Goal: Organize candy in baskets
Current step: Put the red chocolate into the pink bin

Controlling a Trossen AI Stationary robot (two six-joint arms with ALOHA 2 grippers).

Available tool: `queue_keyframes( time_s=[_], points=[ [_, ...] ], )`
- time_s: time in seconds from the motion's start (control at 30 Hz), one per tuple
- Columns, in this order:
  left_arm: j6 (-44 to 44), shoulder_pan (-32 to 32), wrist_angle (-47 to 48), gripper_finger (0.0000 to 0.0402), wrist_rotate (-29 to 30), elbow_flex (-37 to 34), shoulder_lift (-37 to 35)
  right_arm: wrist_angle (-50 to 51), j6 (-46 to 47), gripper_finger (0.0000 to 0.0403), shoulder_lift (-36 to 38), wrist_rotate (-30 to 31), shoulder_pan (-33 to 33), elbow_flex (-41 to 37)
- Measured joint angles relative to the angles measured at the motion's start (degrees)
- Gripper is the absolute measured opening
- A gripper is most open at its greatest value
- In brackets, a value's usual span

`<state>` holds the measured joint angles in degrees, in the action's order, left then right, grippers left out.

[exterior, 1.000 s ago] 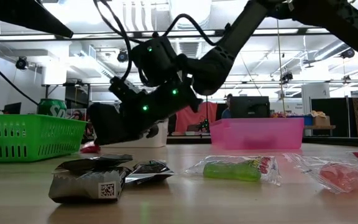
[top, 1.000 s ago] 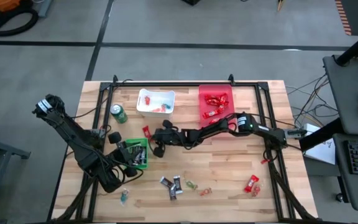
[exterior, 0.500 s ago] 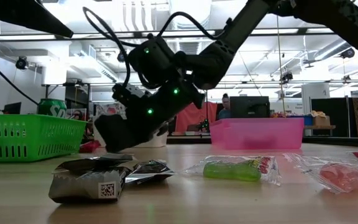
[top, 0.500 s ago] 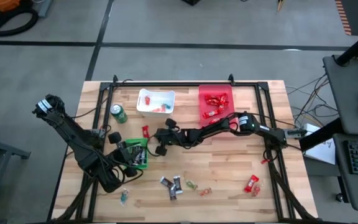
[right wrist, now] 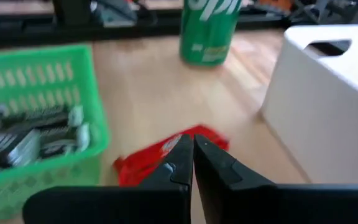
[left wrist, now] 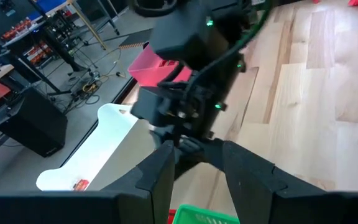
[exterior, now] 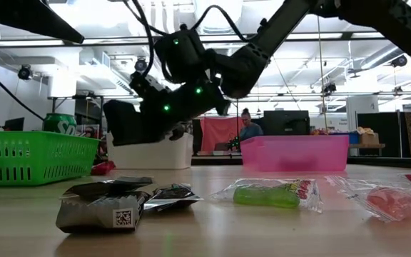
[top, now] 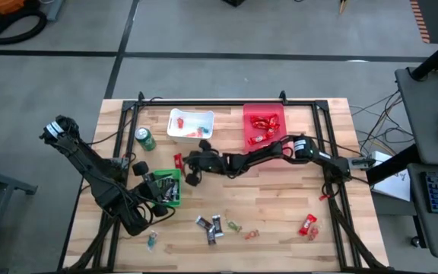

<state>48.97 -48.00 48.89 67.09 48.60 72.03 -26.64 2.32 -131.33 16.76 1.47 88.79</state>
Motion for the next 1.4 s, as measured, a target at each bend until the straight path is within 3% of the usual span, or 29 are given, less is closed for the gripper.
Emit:
queue_keyframes(
  time_s=[0.17,0.33,1.0,1.2,1.4],
  points=[
    [-0.1,0.1,0.0,0.0121,0.0,0.0,0.0,-2.4,0.0,0.0009,-1.1,-1.0,1.5,0.5],
    [-0.5,0.1,0.0,0.0121,0.0,0.0,0.0,-6.1,0.0,0.0009,-3.4,-6.1,2.2,2.0],
    [-0.5,0.1,-0.1,0.0121,1.2,0.0,0.0,-11.8,0.8,0.0009,-7.6,-11.7,3.4,3.7],
    [-0.5,0.1,-0.1,0.0121,1.3,0.0,0.0,-11.2,1.3,0.0009,-9.2,-11.8,3.4,3.7],
    [-0.5,0.1,-0.1,0.0121,1.4,0.0,0.0,-4.2,0.7,0.0009,-7.6,-11.7,3.2,3.8]
  ],
)
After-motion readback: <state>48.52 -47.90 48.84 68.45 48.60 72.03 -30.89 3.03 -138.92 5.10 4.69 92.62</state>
